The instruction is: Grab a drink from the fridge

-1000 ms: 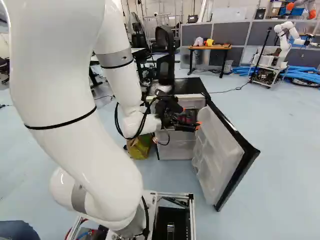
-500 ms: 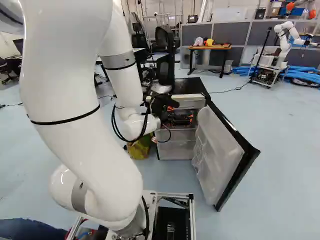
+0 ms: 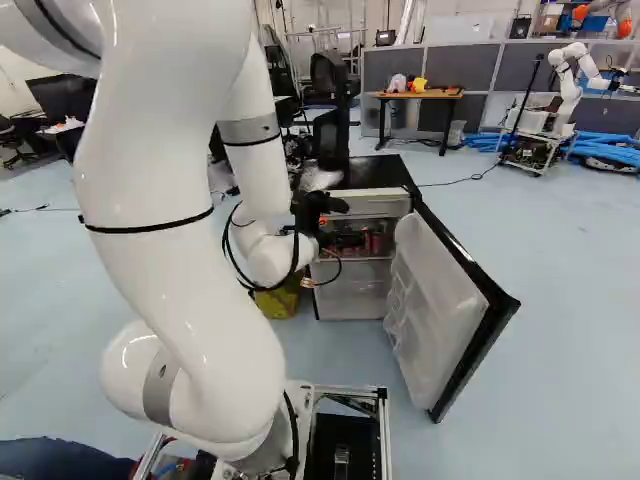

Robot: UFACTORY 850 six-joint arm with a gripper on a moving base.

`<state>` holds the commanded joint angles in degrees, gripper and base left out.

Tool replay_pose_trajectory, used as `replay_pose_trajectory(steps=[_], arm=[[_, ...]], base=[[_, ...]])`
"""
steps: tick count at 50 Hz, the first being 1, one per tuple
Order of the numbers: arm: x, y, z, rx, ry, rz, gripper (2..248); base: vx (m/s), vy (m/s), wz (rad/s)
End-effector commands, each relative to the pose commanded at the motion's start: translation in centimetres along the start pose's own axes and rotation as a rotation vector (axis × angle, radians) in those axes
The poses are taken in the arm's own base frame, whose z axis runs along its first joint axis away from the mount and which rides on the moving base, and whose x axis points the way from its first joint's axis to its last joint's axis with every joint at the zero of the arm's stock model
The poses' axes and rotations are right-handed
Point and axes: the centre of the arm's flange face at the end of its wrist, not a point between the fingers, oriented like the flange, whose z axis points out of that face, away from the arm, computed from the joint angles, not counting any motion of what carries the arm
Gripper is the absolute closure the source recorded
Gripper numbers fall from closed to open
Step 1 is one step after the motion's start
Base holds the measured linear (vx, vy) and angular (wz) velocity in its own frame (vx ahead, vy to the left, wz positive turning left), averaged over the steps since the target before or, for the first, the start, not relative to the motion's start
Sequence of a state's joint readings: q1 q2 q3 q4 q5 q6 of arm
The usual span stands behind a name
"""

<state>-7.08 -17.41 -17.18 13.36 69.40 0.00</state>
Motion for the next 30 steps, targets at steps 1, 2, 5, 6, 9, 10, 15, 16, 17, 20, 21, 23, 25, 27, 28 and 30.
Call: replay_pose_trajectory(steps=[1,2,5,6,9,10,15,16,17,20,21,23,25,27,28,30], arm=[[-0.1,-0.1,0.1,0.009,-0.002,-0.004,3],[-0.2,-0.2,0.1,0.019,-0.005,-0.008,3],[-0.4,-0.4,0.3,0.046,-0.012,-0.020,3],[-0.5,-0.5,0.3,0.056,-0.015,-0.024,3],[-0.8,-0.7,0.5,0.083,-0.022,-0.036,3],[-0.9,-0.8,0.6,0.092,-0.024,-0.039,3],[-1.3,-1.1,0.8,0.138,-0.036,-0.058,3],[-1.4,-1.2,0.9,0.147,-0.039,-0.061,3],[-1.5,-1.2,1.0,0.157,-0.042,-0.065,3],[-1.8,-1.4,1.1,0.182,-0.048,-0.075,3],[-1.9,-1.4,1.2,0.190,-0.051,-0.078,3],[-2.0,-1.5,1.3,0.208,-0.055,-0.084,3],[-2.2,-1.6,1.4,0.224,-0.060,-0.090,3],[-2.4,-1.7,1.5,0.238,-0.065,-0.095,3],[-2.5,-1.7,1.6,0.245,-0.067,-0.097,3],[-2.7,-1.7,1.7,0.256,-0.071,-0.101,3]], base=[[0.000,0.000,0.000],[0.000,0.000,0.000],[0.000,0.000,0.000],[0.000,0.000,0.000],[0.000,0.000,0.000],[0.000,0.000,0.000],[0.000,0.000,0.000],[0.000,0.000,0.000],[0.000,0.000,0.000],[0.000,0.000,0.000],[0.000,0.000,0.000],[0.000,0.000,0.000],[0.000,0.000,0.000],[0.000,0.000,0.000],[0.000,0.000,0.000],[0.000,0.000,0.000]])
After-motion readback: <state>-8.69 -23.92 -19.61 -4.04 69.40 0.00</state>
